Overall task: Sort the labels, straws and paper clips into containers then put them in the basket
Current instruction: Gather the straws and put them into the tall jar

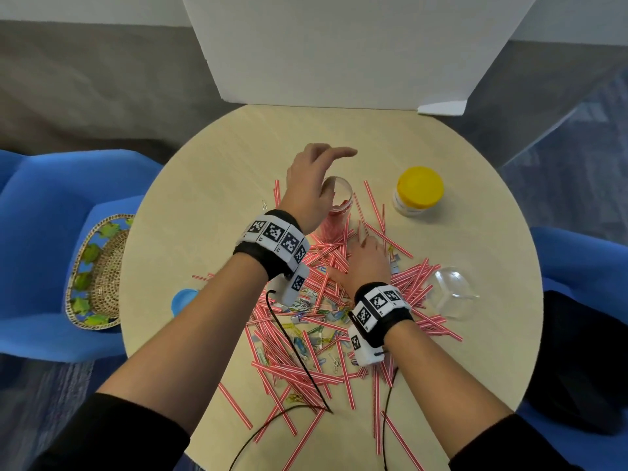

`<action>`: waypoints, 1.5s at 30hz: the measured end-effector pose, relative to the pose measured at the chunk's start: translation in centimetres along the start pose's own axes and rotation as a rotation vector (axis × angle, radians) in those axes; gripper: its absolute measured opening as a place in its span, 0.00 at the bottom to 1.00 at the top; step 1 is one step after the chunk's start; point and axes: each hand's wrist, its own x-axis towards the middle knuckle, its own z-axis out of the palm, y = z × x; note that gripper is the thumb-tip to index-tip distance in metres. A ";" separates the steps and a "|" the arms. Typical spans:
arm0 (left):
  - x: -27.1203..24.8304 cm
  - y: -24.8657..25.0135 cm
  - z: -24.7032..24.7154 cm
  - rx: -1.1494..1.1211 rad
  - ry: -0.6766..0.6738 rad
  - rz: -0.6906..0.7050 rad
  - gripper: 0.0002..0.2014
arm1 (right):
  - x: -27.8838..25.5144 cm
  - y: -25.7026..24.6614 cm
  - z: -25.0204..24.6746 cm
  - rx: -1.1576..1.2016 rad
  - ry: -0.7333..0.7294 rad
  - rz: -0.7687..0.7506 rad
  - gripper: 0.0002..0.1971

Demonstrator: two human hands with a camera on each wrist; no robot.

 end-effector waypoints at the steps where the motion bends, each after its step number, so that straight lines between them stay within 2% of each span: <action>1: -0.2 -0.3 0.0 0.082 -0.008 -0.023 0.26 | 0.3 -0.5 -0.1 0.047 -0.019 -0.002 0.45; 3: -0.7 -1.0 -0.2 0.128 0.017 -0.049 0.23 | 0.9 -1.4 -0.1 0.097 -0.049 0.001 0.38; 5: -1.5 -1.8 -0.8 0.091 0.110 -0.086 0.20 | 1.2 -2.1 -0.1 0.124 -0.060 0.016 0.26; 8: -3.9 -3.9 -1.0 0.033 0.230 -0.258 0.18 | 1.0 -2.6 -0.5 0.165 -0.104 0.046 0.20; 9: -4.9 -4.7 -0.7 0.030 0.189 -0.360 0.17 | 1.1 -2.6 -0.5 0.175 -0.112 0.053 0.19; 10: -6.1 -5.5 -0.2 0.042 0.092 -0.472 0.16 | 1.1 -2.5 -0.5 0.192 -0.114 0.067 0.19; 11: -7.4 -6.3 0.5 0.077 -0.042 -0.562 0.16 | 1.2 -2.3 -0.4 0.221 -0.113 0.088 0.20; 12: -8.7 -6.8 1.2 0.139 -0.174 -0.593 0.16 | 1.2 -2.1 -0.4 0.270 -0.113 0.117 0.22; 13: -9.9 -7.1 1.9 0.213 -0.275 -0.555 0.17 | 1.1 -1.8 -0.4 0.348 -0.111 0.150 0.25; 15: -11.6 -7.0 3.2 0.331 -0.406 -0.394 0.22 | 1.0 -1.0 -0.4 0.534 -0.123 0.221 0.33; 17: -12.3 -6.2 4.2 0.420 -0.508 -0.269 0.29 | 0.7 0.1 -0.4 0.660 -0.193 0.280 0.36; 20: -12.5 -5.9 4.9 0.556 -0.588 -0.147 0.31 | 0.3 2.0 0.3 0.769 -0.317 0.321 0.23; 22: -12.5 -5.8 5.1 0.608 -0.595 -0.101 0.26 | 0.2 3.1 0.8 0.951 -0.350 0.366 0.14; 26: -12.4 -5.6 5.6 0.647 -0.577 -0.017 0.16 | -0.9 4.5 1.2 1.295 -0.410 0.412 0.11; 29: -12.0 -5.4 5.9 0.695 -0.635 0.038 0.17 | -2.1 5.0 1.1 1.317 -0.458 0.400 0.10; 33: -11.3 -5.0 6.2 0.799 -0.737 0.114 0.19 | -3.5 5.5 0.9 1.155 -0.412 0.334 0.21; 36: -10.9 -4.5 6.1 0.791 -0.793 0.138 0.14 | -3.9 6.2 0.9 1.181 -0.418 0.333 0.27; 39: -10.6 -4.0 5.4 0.662 -0.788 0.083 0.06 | -4.5 6.6 0.4 1.188 -0.435 0.298 0.26; 42: -10.5 -3.9 4.3 0.544 -0.709 0.016 0.07 | -4.7 6.5 0.1 1.231 -0.345 0.293 0.27; 45: -10.5 -3.6 2.4 0.382 -0.549 -0.070 0.10 | -4.9 6.3 -0.5 1.422 -0.245 0.275 0.17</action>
